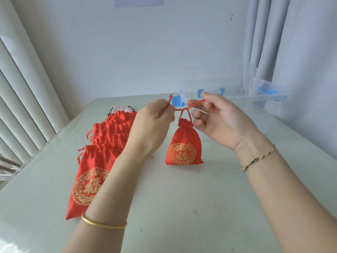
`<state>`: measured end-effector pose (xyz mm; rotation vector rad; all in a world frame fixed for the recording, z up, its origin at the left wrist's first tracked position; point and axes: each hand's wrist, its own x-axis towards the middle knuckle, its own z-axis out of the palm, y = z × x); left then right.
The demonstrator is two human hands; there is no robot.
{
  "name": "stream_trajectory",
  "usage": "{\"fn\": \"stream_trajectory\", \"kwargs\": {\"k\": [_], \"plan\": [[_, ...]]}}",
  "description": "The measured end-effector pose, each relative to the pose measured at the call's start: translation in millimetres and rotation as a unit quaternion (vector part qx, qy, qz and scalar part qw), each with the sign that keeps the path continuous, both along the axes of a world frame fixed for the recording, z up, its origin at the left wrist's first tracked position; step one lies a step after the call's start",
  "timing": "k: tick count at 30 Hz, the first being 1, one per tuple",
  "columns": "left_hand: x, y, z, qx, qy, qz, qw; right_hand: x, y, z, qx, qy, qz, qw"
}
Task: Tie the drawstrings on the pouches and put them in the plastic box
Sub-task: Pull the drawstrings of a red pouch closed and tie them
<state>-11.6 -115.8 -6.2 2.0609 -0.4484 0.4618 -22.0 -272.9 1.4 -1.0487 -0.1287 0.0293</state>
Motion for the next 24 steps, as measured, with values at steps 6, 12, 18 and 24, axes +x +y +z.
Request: {"fn": "stream_trajectory", "kwargs": {"k": [6,12,18,24], "plan": [[2.8,1.7,1.7,-0.206,0.114,-0.01,0.972,9.1,-12.0,-12.9,-0.096,0.075,-0.041,0.992],[-3.5,-3.4,3.9,-0.271,0.169,-0.139,0.937,5.5,-2.3,-12.6,-0.177,0.053,-0.079,0.98],[-6.7,0.4,7.1,-0.101,0.165,-0.138,0.971,-3.9,3.7,3.3,-0.158,-0.047,-0.095,0.982],[-6.6,-1.7,5.2,-0.042,0.133,-0.126,0.982,-8.0,13.9,1.9,-0.196,-0.082,-0.089,0.973]]}}
